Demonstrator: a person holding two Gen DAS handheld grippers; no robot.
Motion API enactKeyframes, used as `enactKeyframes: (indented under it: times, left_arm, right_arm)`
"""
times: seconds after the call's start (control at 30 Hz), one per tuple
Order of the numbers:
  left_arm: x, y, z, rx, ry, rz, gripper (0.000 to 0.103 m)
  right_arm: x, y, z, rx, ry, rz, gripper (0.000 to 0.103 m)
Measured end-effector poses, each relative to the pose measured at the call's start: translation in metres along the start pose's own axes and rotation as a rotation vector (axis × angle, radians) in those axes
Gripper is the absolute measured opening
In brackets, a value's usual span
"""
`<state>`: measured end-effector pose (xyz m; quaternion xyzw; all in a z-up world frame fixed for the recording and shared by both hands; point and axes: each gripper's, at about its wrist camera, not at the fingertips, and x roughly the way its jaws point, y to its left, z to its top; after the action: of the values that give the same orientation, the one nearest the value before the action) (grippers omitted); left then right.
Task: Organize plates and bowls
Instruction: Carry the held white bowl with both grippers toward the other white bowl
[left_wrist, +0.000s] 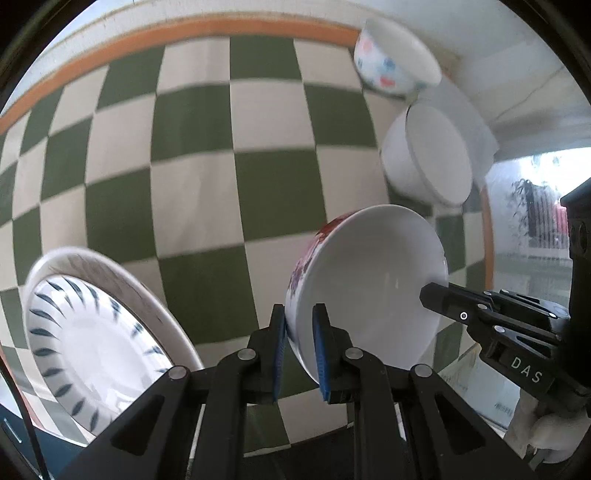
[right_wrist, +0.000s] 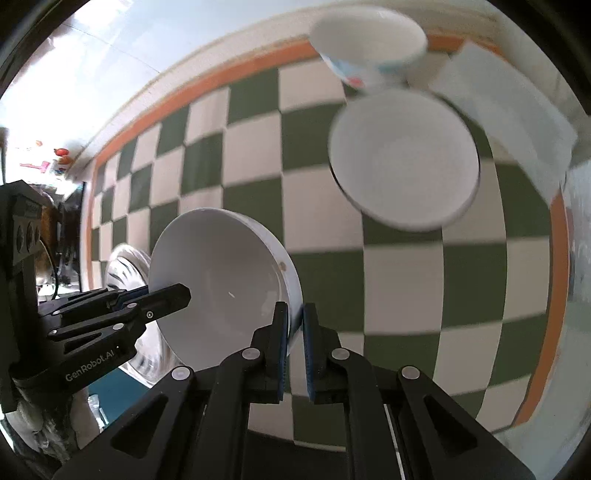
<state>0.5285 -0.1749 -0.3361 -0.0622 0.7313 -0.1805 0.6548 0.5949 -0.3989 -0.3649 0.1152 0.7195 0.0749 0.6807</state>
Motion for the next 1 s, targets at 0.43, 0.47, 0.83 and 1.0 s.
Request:
enactKeyframes:
  times: [0.43, 0.47, 0.83, 1.0]
  left_arm:
    - [0.038, -0.007, -0.013, 0.014, 0.073, 0.041, 0.012]
    - [0.039, -0.006, -0.013, 0.016, 0.076, 0.041, 0.012]
    - [-0.022, -0.016, -0.012, -0.04, -0.015, 0.011, 0.014]
    - [-0.05, -0.038, 0.022, -0.014, -0.119, 0.01, 0.033]
  right_arm:
    - [0.039, -0.018, -0.032, 0.051, 0.056, -0.006, 0.009]
    - [0.04, -0.016, -0.032, 0.049, 0.058, -0.007, 0.009]
    - [0.001, -0.029, -0.022, 0.102, 0.027, 0.034, 0.01]
    - [-0.053, -0.059, -0.006, 0.182, -0.098, 0.088, 0.03]
